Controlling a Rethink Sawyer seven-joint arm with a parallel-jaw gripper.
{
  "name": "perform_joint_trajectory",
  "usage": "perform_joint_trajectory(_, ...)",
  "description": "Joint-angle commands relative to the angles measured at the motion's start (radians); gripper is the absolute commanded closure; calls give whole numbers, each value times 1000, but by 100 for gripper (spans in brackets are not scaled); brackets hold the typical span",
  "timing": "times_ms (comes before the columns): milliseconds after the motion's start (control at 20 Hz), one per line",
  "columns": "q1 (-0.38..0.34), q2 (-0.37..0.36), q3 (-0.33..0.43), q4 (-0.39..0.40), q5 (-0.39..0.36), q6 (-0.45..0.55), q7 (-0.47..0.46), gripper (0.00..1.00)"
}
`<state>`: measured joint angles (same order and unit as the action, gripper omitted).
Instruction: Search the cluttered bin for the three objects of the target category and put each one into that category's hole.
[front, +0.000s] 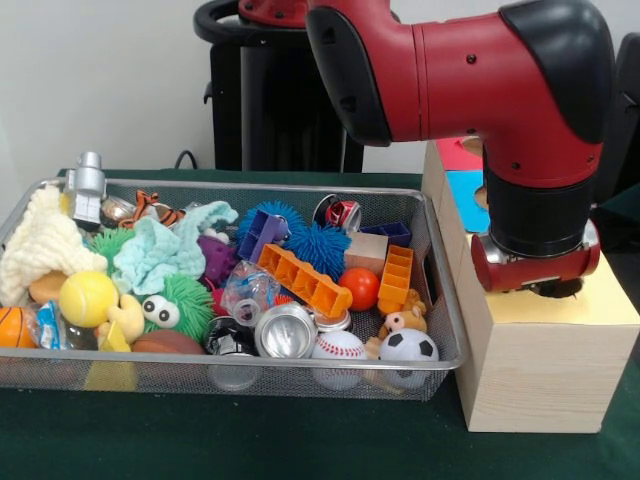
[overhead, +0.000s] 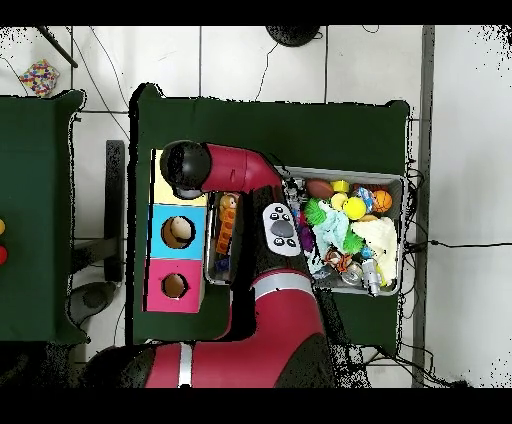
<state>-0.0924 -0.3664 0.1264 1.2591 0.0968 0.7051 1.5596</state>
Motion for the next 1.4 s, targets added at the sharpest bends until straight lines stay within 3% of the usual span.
perform_joint_trajectory(50, -56, 26, 8, 37, -20, 64, 88, 100)
perform_joint_trajectory(550, -122, -188, 97, 219, 61, 195, 52, 100)
perform_joint_trajectory(900, -167, -269, 147, 308, 89, 211, 16, 100)
perform_joint_trajectory(1250, -217, -306, 199, 381, 93, 154, -34, 100)
perform_joint_trajectory(1400, -244, -340, 198, 432, 68, 56, -46, 100)
